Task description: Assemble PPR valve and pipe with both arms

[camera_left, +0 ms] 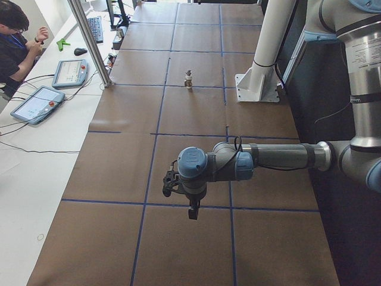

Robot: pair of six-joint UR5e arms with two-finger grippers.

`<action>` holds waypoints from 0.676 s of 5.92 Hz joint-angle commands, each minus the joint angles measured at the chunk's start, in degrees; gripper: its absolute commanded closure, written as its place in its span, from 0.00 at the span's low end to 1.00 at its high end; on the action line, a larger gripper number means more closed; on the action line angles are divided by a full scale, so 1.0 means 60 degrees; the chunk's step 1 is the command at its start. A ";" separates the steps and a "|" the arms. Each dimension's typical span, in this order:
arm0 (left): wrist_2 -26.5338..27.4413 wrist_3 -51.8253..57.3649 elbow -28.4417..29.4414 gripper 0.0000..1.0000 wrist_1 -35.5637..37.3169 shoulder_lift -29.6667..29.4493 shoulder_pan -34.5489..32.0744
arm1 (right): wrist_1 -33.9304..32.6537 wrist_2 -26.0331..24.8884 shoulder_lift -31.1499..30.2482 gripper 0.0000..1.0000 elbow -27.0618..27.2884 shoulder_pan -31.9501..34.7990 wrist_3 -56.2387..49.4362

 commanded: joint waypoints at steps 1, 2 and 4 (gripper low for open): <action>0.0007 0.0000 -0.0010 0.00 -0.0036 0.0002 0.0002 | 0.0004 0.0021 0.0001 0.00 -0.0002 -0.0001 0.0023; 0.0007 0.0000 0.0092 0.00 -0.0065 0.0002 0.0016 | 0.0004 0.0079 0.0001 0.00 -0.0002 -0.0001 0.0037; 0.0007 0.0000 0.0078 0.00 -0.0066 0.0002 0.0016 | 0.0004 0.0226 0.0001 0.00 -0.0017 -0.0001 0.0037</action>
